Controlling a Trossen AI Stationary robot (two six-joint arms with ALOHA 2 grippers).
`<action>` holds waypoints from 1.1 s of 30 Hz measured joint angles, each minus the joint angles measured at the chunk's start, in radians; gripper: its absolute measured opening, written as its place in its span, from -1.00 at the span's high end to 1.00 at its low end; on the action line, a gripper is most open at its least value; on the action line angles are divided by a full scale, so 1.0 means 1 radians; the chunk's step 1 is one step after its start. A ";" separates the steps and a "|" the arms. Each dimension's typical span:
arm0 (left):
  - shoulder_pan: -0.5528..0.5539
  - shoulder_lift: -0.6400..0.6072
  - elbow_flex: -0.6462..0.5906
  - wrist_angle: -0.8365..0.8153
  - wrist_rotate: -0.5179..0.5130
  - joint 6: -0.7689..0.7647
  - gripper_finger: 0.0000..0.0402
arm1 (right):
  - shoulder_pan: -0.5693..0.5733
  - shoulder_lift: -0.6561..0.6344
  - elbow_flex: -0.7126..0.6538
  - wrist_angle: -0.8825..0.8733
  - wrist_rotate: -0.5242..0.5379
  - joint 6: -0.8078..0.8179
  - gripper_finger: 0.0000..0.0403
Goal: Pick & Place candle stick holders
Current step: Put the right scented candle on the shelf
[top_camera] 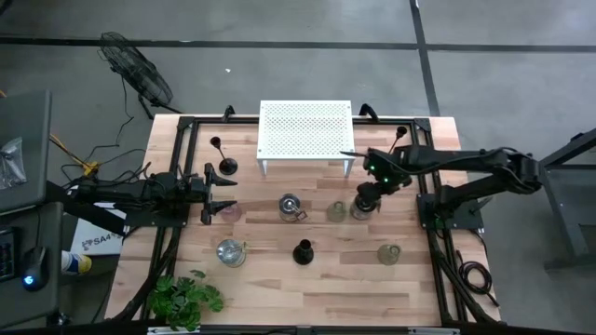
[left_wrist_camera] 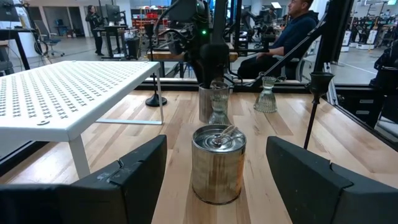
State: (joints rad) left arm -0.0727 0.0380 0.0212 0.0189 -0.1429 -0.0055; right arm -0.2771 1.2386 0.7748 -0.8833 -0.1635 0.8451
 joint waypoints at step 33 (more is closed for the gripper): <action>0.000 0.000 0.000 0.000 0.000 0.000 -0.34 | 0.000 0.049 0.005 0.000 0.007 -0.156 0.96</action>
State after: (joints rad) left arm -0.0727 0.0380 0.0212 0.0189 -0.1431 -0.0054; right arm -0.2771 1.2877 0.7795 -0.8833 -0.1569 0.6894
